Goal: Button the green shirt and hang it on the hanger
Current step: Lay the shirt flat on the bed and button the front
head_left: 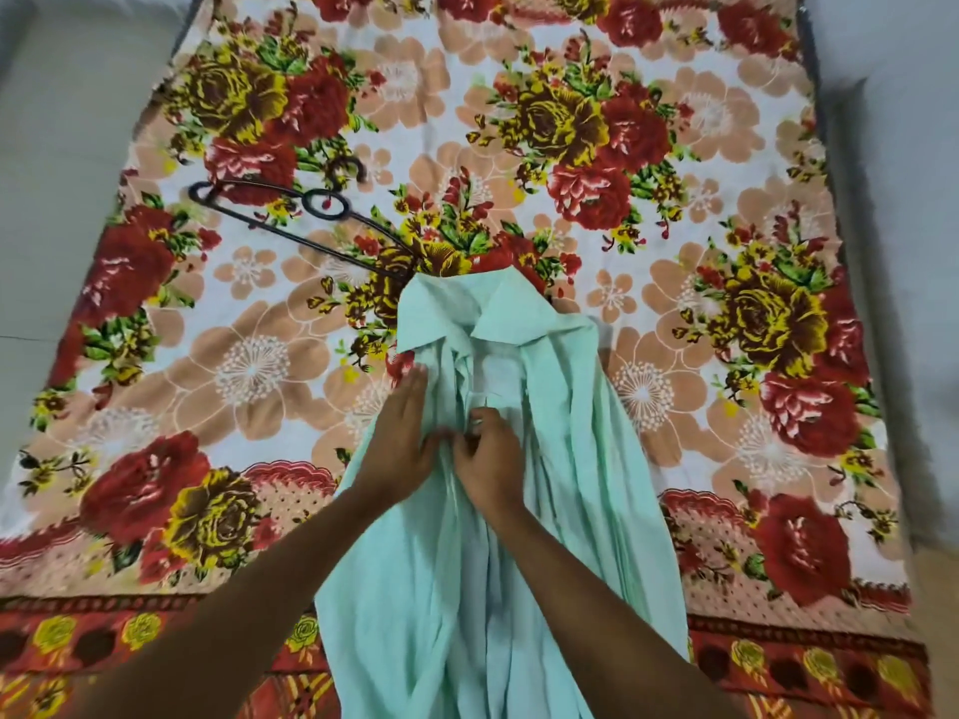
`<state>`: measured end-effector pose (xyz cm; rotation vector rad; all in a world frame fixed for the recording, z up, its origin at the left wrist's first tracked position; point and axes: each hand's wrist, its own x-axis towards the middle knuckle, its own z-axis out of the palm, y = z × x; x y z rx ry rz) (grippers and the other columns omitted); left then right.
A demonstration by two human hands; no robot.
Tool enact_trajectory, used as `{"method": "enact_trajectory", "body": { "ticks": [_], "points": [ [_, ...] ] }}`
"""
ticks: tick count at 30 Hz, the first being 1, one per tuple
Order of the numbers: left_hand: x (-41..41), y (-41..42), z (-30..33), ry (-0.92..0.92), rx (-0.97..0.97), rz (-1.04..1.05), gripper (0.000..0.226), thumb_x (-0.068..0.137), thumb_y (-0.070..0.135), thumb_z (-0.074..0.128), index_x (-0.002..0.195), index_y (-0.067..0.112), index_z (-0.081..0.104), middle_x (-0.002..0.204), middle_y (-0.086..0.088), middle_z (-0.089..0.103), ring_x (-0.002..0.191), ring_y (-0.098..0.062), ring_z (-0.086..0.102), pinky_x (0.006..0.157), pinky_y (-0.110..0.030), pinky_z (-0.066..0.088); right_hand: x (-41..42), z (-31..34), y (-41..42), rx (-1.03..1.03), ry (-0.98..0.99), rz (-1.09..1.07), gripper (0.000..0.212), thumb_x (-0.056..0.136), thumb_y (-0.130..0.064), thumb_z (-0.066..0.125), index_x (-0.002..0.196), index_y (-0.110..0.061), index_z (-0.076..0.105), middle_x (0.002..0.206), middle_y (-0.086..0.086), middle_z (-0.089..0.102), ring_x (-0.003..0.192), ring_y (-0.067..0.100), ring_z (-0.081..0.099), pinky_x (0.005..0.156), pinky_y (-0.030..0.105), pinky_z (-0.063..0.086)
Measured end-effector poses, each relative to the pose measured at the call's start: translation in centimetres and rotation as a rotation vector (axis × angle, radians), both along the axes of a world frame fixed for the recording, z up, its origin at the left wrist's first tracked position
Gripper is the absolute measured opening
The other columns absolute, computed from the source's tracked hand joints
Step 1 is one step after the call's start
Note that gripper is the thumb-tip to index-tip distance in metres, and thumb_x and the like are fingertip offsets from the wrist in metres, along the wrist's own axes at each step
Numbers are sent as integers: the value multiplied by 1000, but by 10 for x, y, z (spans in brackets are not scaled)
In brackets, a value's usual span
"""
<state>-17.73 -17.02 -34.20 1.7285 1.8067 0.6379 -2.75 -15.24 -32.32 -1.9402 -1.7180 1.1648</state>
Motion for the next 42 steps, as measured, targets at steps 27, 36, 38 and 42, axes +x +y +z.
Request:
{"method": "enact_trajectory", "body": {
  "ticks": [27, 36, 38, 42],
  "points": [
    [-8, -77, -4, 11, -147, -69, 102, 78, -23, 36, 163, 21, 1, 172, -7, 3, 159, -19, -3, 130, -33, 5, -6, 1, -30, 58, 26, -71, 16, 93, -14, 65, 91, -9, 80, 88, 7, 79, 84, 22, 73, 80, 33, 57],
    [-8, -135, -1, 152, -109, -348, 78, 105, 43, 43, 164, 20, -2, 171, -2, -8, 159, -20, -12, 129, -34, -4, -5, -2, -60, -74, -77, 64, 30, 93, -26, 69, 68, -13, 60, 65, 4, 62, 63, 19, 56, 62, 28, 38],
    [-13, -148, -7, 236, -151, -340, 78, 104, 36, 46, 164, 21, 0, 171, -6, -9, 159, -25, -11, 129, -38, -3, -5, 2, -64, -93, 36, -66, 29, 96, -25, 66, 72, -10, 60, 68, 3, 60, 66, 19, 57, 64, 31, 42],
    [-24, -157, -6, 297, -264, -250, 73, 102, 10, 37, 164, 15, -1, 171, -9, -10, 159, -28, -10, 130, -40, -3, -4, 8, -82, -227, 314, -220, 22, 104, -26, 58, 94, -6, 62, 87, 8, 63, 84, 26, 63, 89, 48, 56]
  ]
}}
